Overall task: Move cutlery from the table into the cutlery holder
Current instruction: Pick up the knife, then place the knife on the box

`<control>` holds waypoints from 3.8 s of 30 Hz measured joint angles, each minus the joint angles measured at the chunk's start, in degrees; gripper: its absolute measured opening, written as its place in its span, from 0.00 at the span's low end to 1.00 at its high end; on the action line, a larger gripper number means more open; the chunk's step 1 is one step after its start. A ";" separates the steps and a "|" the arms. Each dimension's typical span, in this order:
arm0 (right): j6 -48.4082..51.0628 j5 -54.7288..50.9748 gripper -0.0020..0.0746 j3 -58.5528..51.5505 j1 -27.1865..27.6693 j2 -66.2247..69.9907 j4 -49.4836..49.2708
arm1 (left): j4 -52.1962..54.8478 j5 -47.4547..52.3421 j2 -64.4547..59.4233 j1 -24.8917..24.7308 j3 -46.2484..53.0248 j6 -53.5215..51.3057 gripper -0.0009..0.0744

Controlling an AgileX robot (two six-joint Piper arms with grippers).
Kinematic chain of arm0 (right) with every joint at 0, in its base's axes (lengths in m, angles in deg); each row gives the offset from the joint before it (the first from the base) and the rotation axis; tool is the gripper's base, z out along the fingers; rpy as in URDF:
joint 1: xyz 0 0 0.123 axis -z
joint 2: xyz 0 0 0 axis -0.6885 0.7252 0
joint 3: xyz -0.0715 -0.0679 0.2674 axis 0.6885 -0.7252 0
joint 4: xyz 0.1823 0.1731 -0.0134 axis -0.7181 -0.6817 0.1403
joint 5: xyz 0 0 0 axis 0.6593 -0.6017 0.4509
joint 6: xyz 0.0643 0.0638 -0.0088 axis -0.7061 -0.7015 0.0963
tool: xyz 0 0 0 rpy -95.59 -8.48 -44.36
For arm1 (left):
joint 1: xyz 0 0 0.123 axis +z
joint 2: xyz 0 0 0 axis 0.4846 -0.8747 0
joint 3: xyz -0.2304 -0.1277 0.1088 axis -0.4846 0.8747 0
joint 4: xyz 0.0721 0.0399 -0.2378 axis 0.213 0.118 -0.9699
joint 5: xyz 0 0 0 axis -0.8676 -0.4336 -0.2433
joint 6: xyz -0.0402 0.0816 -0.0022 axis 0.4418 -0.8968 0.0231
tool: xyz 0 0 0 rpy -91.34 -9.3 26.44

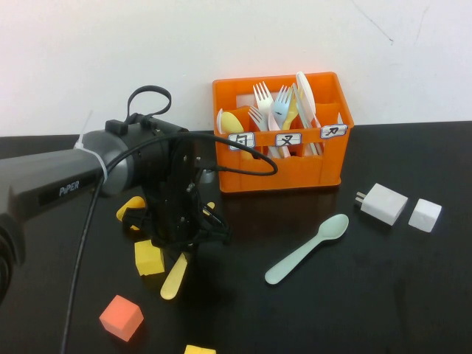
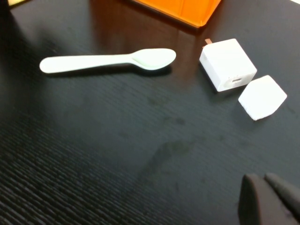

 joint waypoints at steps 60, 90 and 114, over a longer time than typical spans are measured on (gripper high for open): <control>2.03 1.72 0.02 0.00 0.00 0.00 -1.51 | -20.22 -40.71 18.74 9.46 -3.02 3.03 0.16; 3.60 1.75 0.02 0.00 0.00 0.00 -2.84 | -20.41 -56.18 17.78 -4.17 -3.47 -9.55 0.16; 3.60 1.75 0.02 0.00 0.00 0.00 -3.07 | -7.59 -75.53 5.38 -7.53 -3.47 -9.99 0.16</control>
